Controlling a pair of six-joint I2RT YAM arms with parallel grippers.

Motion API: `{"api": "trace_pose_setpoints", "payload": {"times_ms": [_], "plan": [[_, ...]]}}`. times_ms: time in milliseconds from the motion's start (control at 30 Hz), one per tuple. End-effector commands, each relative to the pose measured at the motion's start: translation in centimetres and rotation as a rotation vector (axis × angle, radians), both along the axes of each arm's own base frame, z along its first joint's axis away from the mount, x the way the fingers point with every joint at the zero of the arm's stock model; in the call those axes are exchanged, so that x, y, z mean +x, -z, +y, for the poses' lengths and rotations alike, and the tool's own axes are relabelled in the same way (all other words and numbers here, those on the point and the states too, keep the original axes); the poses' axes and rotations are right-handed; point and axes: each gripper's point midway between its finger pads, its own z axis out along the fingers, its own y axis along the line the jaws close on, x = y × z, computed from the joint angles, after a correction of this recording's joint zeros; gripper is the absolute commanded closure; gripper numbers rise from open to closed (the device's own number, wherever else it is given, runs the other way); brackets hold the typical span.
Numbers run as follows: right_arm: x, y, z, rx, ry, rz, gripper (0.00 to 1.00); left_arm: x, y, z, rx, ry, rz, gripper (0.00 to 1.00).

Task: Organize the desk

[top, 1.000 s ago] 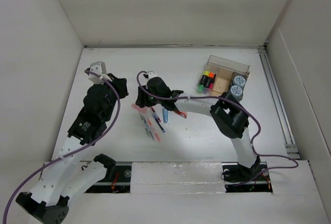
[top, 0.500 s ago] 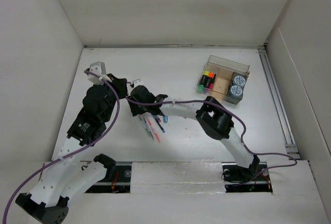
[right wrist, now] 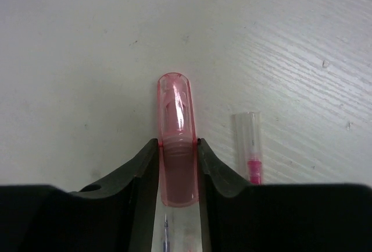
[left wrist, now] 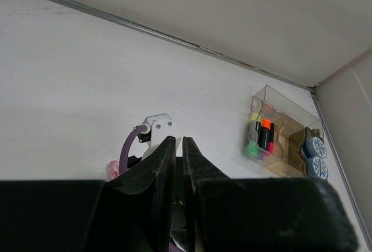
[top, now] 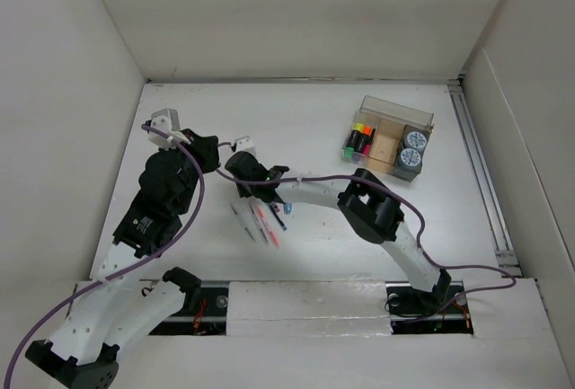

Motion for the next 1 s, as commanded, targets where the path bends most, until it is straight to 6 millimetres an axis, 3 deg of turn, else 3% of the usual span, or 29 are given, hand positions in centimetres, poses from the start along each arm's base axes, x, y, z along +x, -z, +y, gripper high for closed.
{"api": "trace_pose_setpoints", "payload": {"times_ms": [0, 67, 167, 267, 300, 333, 400, 500, 533, 600, 633, 733, 767, 833, 867, 967], "plan": [[1.1, -0.6, 0.2, 0.026, 0.06, -0.033, 0.78, -0.1, -1.9, 0.3, -0.019, -0.01, -0.051, 0.92], [1.1, -1.1, 0.1, 0.045, 0.073, -0.038, 0.85, -0.1, -1.9, 0.3, -0.019, -0.007, -0.054, 0.92], [1.5, -3.9, 0.6, 0.178, 0.076, -0.044, 0.89, 0.1, -1.8, 0.2, -0.015, -0.007, -0.05, 0.92], [1.4, -8.4, 1.1, 0.373, 0.039, -0.024, 0.9, 0.2, -1.6, -0.1, -0.013, 0.002, -0.041, 0.92], [2.1, -11.2, 0.3, 0.442, 0.048, -0.036, 0.9, 0.2, -1.6, -0.1, -0.012, 0.003, -0.043, 0.92], [1.8, -11.2, -0.3, 0.469, 0.037, -0.012, 0.9, 0.2, -1.6, 0.0, -0.012, 0.001, -0.046, 0.91], [3.3, -13.5, -1.8, 0.569, 0.068, -0.016, 0.91, 0.5, -1.2, -0.1, -0.005, -0.002, -0.032, 0.91], [3.8, -16.4, -4.4, 0.687, 0.095, -0.016, 0.91, 0.6, -0.9, -0.6, 0.001, 0.021, -0.024, 0.91], [4.7, -18.0, -6.3, 0.723, 0.127, -0.038, 0.91, 0.6, -1.0, -0.8, -0.002, 0.03, -0.027, 0.91], [5.2, -17.3, -8.9, 0.746, 0.191, -0.029, 0.91, 0.8, -0.8, -1.0, 0.003, 0.035, -0.019, 0.9], [6.6, -17.2, -11.2, 0.75, 0.249, -0.046, 0.91, 0.9, -0.6, -1.2, 0.004, 0.043, -0.012, 0.91], [8.2, -16.3, -16.3, 0.751, 0.399, -0.067, 0.91, 1.2, -0.1, -2.2, 0.021, 0.093, 0.002, 0.89], [9.3, -16.6, -19.2, 0.769, 0.474, -0.078, 0.92, 1.4, 0.3, -2.6, 0.026, 0.107, 0.011, 0.89], [9.6, -14.7, -22.6, 0.758, 0.556, -0.057, 0.92, 1.6, 0.6, -3.2, 0.032, 0.132, 0.021, 0.89], [10.6, -14.5, -25.5, 0.772, 0.624, -0.066, 0.92, 1.9, 1.0, -3.4, 0.039, 0.137, 0.037, 0.89], [10.3, -13.6, -29.8, 0.774, 0.704, -0.068, 0.92, 2.1, 1.6, -4.2, 0.051, 0.17, 0.06, 0.88]]}}
